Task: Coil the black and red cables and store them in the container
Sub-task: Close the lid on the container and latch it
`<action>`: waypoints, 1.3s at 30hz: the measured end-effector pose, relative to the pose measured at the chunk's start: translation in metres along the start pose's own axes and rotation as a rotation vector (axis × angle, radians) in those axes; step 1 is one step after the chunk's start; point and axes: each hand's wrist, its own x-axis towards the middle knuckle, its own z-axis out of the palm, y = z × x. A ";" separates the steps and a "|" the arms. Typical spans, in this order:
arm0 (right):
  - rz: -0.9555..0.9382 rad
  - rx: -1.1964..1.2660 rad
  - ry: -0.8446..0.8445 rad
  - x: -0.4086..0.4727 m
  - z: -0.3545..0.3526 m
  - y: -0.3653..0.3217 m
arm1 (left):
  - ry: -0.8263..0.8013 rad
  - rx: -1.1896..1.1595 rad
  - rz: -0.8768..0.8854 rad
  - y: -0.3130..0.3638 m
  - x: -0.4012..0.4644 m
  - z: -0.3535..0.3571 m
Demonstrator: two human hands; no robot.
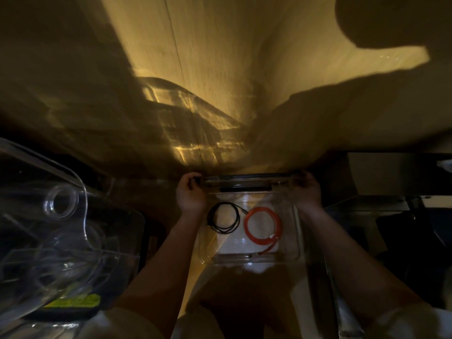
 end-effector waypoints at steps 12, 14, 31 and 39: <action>-0.161 0.075 0.013 -0.029 -0.003 -0.012 | -0.012 -0.230 -0.013 0.005 -0.017 -0.016; -0.209 0.113 0.012 -0.038 -0.006 -0.014 | -0.020 -0.316 -0.079 0.010 -0.021 -0.021; -0.219 0.361 -0.133 -0.116 -0.042 -0.020 | -0.011 -0.528 -0.282 0.035 -0.056 -0.069; 0.016 0.844 -0.183 -0.124 -0.057 -0.008 | -0.073 -0.655 -0.381 0.031 -0.066 -0.082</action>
